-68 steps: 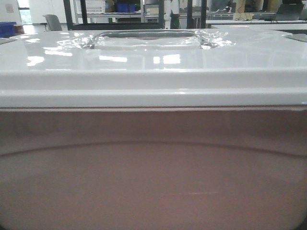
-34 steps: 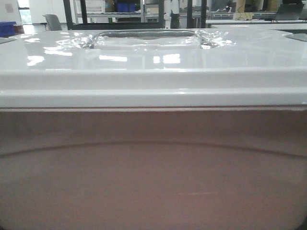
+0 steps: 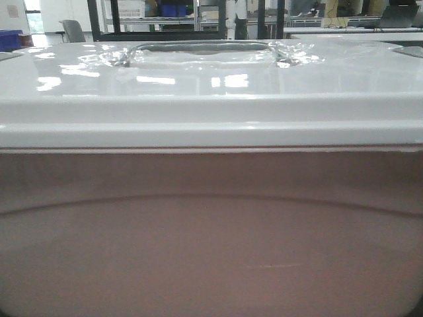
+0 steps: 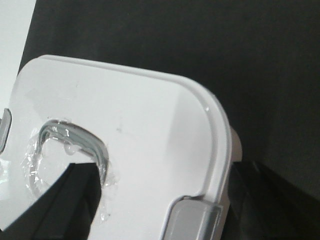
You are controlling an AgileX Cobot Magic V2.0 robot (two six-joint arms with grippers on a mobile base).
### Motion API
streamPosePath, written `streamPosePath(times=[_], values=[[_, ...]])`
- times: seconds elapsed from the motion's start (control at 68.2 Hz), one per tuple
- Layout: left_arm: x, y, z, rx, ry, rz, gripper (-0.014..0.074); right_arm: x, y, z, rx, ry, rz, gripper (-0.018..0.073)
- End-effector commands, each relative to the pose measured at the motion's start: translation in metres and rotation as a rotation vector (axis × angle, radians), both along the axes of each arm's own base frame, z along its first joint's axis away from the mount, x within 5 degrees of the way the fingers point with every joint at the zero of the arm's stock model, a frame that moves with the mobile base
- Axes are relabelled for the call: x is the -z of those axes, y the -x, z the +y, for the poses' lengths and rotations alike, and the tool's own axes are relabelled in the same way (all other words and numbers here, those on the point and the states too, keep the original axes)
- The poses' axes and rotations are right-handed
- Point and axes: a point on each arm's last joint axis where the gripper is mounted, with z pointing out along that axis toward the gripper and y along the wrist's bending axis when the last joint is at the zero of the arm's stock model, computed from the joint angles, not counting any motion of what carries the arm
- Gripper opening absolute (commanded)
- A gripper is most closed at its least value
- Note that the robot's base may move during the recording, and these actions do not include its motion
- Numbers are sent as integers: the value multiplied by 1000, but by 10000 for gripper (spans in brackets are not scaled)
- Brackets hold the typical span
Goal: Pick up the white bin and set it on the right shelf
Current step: 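Close both grippers on the white bin's end handles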
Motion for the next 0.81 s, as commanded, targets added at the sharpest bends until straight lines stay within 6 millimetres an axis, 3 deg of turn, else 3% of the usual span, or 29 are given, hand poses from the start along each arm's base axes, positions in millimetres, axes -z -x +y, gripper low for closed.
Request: streamPosePath(times=[0.0,0.205,0.382,0.631,0.792], values=[[-15,0,5,-12,80,-63,365,-12,5,-4,-46,-91,-50,620],[12,-1,25,17,235,-24,365,18,0,-17,-37,-299,-16,620],[46,4,28,10,285,42,365,44,5,-20,-33,-277,58,620],[68,10,26,11,305,99,365,53,8,-21,-37,-240,89,620],[79,15,27,19,268,133,365,56,22,-17,-38,-238,91,620]])
